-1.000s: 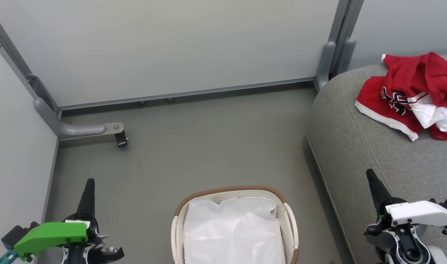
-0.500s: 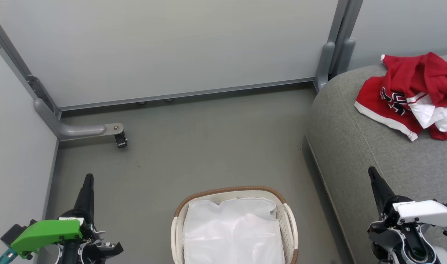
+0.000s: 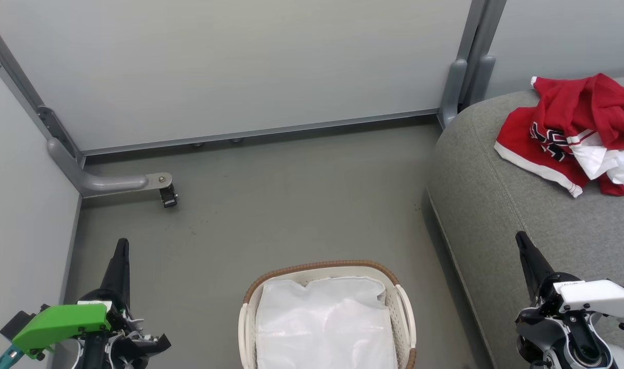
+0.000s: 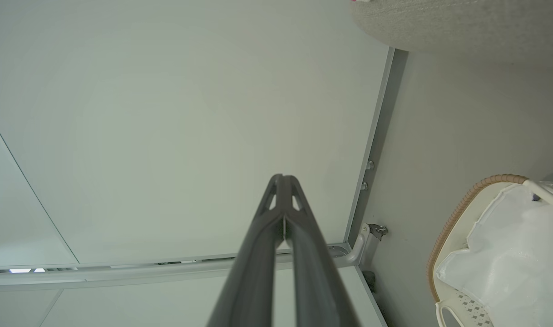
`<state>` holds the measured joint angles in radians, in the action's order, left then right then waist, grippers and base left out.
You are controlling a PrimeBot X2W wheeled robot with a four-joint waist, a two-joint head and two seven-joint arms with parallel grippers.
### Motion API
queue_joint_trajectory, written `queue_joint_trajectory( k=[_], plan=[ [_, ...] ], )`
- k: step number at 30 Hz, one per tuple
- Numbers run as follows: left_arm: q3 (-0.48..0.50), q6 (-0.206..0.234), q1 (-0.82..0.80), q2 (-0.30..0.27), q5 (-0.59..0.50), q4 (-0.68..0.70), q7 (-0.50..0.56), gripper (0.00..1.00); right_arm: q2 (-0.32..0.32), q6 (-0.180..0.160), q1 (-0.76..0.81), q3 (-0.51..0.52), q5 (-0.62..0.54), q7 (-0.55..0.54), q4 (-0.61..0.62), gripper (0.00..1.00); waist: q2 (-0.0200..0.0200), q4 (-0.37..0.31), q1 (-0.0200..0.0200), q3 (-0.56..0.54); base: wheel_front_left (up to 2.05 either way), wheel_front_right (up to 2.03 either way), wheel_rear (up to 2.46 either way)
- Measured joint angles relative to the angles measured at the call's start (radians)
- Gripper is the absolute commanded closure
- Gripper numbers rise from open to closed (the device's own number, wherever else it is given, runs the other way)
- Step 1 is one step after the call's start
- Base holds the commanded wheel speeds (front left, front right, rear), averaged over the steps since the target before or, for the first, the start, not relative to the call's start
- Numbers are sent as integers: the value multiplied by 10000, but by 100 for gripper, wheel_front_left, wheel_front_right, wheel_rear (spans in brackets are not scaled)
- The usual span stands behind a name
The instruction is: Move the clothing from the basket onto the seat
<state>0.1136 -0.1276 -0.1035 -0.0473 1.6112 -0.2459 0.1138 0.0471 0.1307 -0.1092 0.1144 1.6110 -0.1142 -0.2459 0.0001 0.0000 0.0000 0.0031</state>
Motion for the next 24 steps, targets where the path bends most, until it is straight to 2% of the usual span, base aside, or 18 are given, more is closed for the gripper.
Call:
queue_joint_trajectory(
  k=[24],
  plan=[
    [0,-2,0,0,0,0,0,100,0,0,-1,0,0,0,0,100,0,0,0,0,0,0,0]
  ],
)
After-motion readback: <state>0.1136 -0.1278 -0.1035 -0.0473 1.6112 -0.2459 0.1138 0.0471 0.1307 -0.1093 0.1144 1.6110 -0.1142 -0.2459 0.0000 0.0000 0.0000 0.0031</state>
